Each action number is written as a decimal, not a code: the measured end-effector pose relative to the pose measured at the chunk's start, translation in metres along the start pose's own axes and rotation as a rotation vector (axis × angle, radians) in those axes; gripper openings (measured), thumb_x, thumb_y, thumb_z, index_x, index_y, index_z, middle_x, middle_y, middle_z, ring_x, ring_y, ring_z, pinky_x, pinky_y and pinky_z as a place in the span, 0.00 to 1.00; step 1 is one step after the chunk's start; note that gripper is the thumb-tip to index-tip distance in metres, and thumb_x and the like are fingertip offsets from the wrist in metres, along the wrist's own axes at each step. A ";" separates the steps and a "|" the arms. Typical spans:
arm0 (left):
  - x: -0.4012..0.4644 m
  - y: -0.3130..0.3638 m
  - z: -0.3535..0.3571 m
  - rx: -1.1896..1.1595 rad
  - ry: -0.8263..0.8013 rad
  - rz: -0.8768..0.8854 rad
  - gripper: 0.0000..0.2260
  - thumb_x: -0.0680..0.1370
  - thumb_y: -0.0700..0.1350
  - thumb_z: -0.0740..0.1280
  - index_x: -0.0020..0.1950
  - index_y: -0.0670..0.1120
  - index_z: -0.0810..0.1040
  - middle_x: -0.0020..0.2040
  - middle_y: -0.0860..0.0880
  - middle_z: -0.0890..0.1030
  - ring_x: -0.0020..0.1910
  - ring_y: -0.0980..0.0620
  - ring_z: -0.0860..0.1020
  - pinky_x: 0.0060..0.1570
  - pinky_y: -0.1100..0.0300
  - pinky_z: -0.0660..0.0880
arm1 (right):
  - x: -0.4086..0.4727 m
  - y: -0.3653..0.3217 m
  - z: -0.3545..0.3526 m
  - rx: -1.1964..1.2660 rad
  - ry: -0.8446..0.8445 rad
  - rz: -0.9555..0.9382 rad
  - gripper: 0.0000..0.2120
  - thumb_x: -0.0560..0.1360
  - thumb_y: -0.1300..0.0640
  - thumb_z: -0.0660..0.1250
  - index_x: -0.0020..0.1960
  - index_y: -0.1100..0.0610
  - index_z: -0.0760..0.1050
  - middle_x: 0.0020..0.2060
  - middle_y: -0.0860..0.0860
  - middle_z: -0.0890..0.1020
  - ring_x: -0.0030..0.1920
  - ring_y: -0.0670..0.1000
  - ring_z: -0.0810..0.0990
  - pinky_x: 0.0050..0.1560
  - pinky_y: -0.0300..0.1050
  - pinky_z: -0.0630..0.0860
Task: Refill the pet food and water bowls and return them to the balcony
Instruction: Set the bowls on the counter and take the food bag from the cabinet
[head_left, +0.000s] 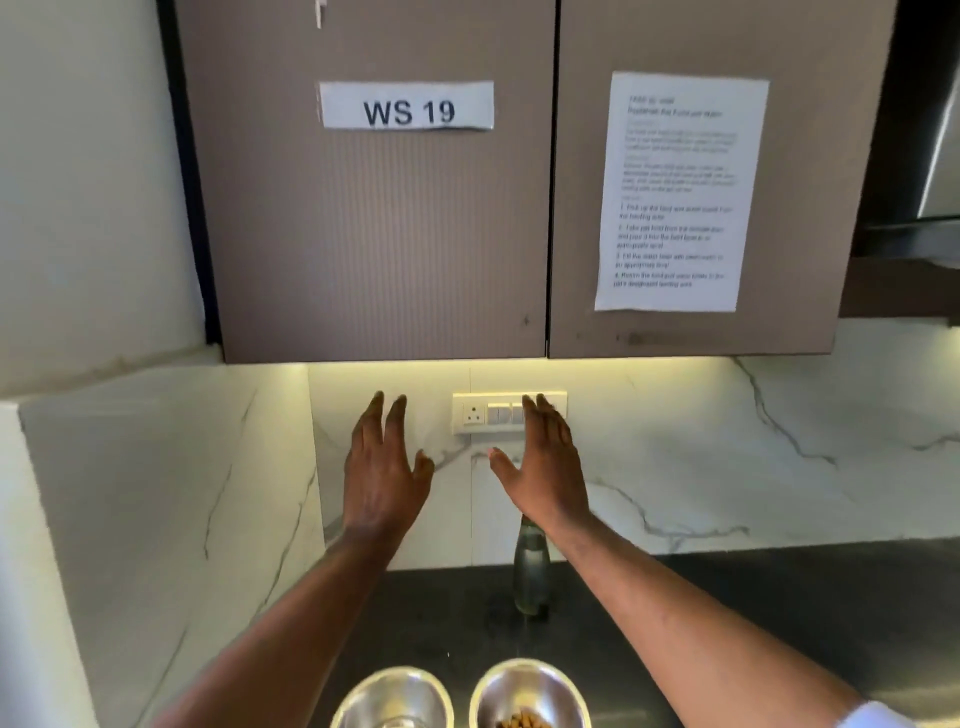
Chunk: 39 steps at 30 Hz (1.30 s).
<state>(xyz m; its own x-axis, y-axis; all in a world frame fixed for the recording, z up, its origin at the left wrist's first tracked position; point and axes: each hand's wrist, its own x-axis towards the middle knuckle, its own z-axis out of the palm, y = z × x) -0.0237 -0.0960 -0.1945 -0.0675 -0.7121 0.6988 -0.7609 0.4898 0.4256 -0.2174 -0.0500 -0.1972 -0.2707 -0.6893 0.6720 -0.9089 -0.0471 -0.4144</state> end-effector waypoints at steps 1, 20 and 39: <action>0.010 0.007 -0.006 -0.003 0.031 0.009 0.36 0.78 0.54 0.71 0.81 0.53 0.57 0.83 0.47 0.55 0.80 0.41 0.59 0.72 0.38 0.65 | 0.011 -0.008 -0.006 -0.002 0.025 -0.018 0.42 0.79 0.40 0.68 0.84 0.53 0.51 0.84 0.53 0.54 0.83 0.55 0.52 0.79 0.51 0.53; 0.095 0.045 -0.027 0.038 0.156 0.083 0.37 0.77 0.49 0.73 0.82 0.49 0.59 0.83 0.45 0.58 0.81 0.41 0.56 0.77 0.45 0.60 | 0.127 -0.074 -0.022 1.476 0.293 0.938 0.20 0.75 0.55 0.76 0.61 0.61 0.73 0.48 0.55 0.80 0.53 0.60 0.81 0.58 0.56 0.79; 0.069 0.066 -0.053 -0.014 0.077 0.085 0.39 0.77 0.41 0.73 0.81 0.59 0.56 0.84 0.46 0.47 0.82 0.38 0.46 0.74 0.39 0.64 | 0.063 -0.060 -0.047 1.463 0.323 0.557 0.11 0.72 0.58 0.79 0.48 0.57 0.78 0.43 0.54 0.83 0.40 0.52 0.80 0.41 0.45 0.80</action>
<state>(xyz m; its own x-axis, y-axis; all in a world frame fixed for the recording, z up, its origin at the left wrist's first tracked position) -0.0447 -0.0867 -0.0876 -0.0813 -0.6272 0.7746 -0.7453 0.5543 0.3706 -0.1948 -0.0567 -0.1006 -0.6751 -0.6907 0.2592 0.3432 -0.6051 -0.7184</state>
